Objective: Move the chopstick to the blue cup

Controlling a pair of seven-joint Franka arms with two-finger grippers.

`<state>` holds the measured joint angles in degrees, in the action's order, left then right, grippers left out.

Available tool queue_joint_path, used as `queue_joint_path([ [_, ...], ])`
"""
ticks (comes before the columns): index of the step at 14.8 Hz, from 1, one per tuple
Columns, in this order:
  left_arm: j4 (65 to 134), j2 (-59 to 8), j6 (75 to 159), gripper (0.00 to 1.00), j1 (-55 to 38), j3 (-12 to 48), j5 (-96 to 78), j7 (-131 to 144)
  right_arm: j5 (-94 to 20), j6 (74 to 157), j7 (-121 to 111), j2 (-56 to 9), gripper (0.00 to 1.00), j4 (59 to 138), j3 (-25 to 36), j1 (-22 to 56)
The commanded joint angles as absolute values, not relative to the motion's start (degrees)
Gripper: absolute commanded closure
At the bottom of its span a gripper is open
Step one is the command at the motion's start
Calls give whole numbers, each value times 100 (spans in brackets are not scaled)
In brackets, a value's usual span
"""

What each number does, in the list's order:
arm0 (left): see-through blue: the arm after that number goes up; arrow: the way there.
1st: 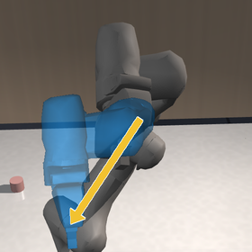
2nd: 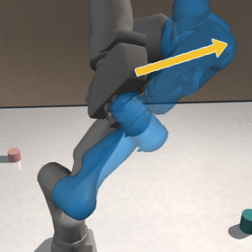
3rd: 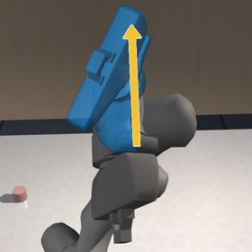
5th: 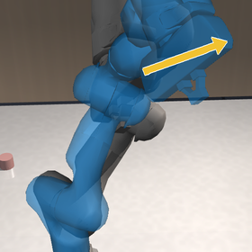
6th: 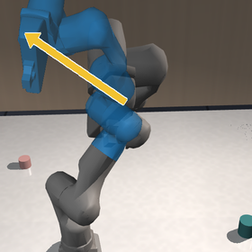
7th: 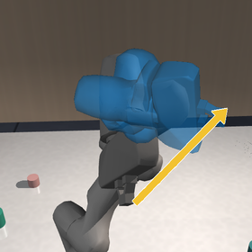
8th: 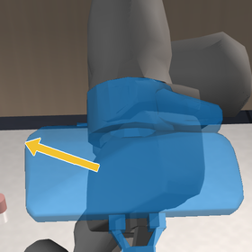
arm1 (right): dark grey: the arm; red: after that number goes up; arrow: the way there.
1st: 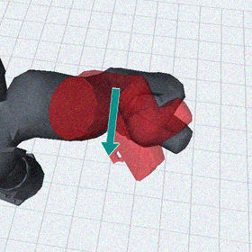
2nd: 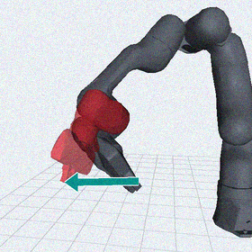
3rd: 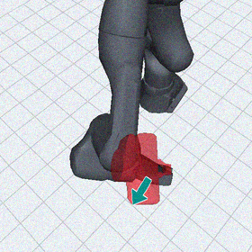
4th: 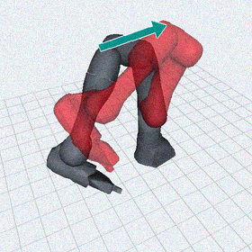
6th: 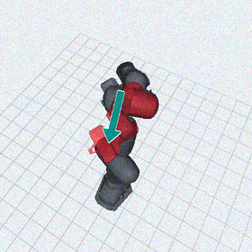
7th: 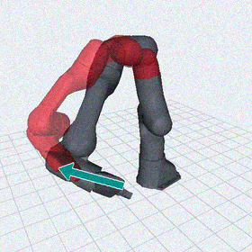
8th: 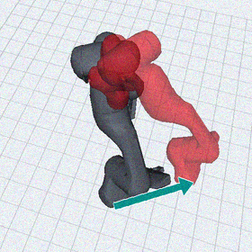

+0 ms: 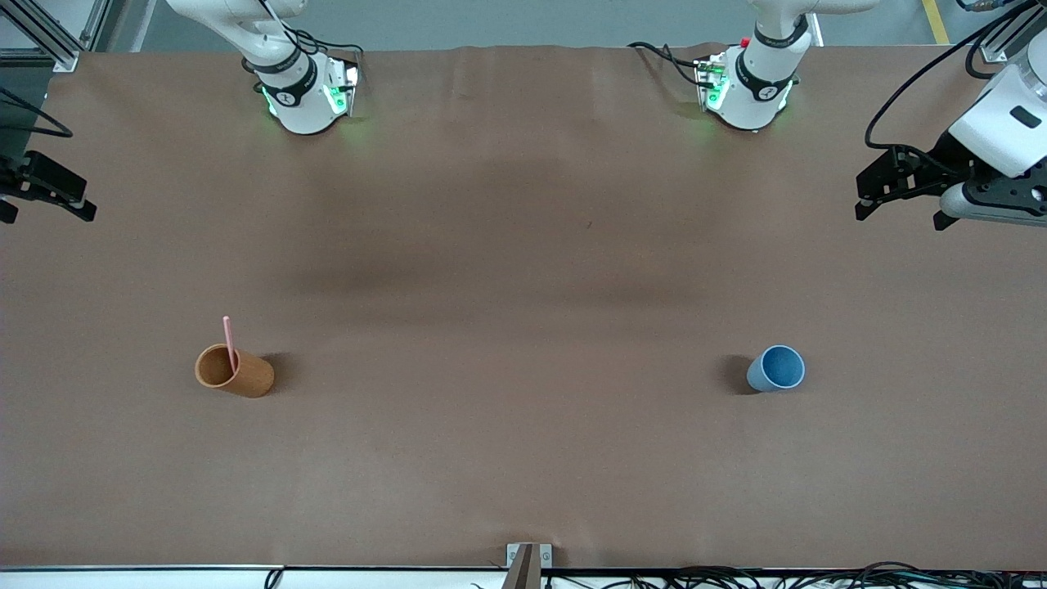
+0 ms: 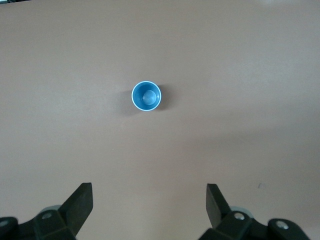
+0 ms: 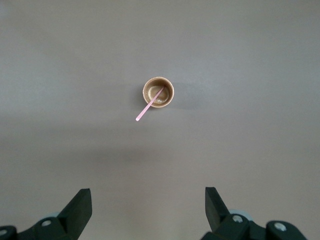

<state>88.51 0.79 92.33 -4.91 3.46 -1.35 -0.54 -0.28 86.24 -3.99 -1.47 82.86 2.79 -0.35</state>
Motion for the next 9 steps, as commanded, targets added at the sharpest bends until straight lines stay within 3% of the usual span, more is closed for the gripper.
queue_joint_path([
  [1, 8657, 0, 9097, 0, -501, 343, -123, -149, -123, 8858, -404, -114, 0, 8515, 272, -175],
  [9, 8657, -253, 9201, 0, -492, 343, -114, -79, -123, 8877, -413, -114, 0, 8560, 272, -158],
])
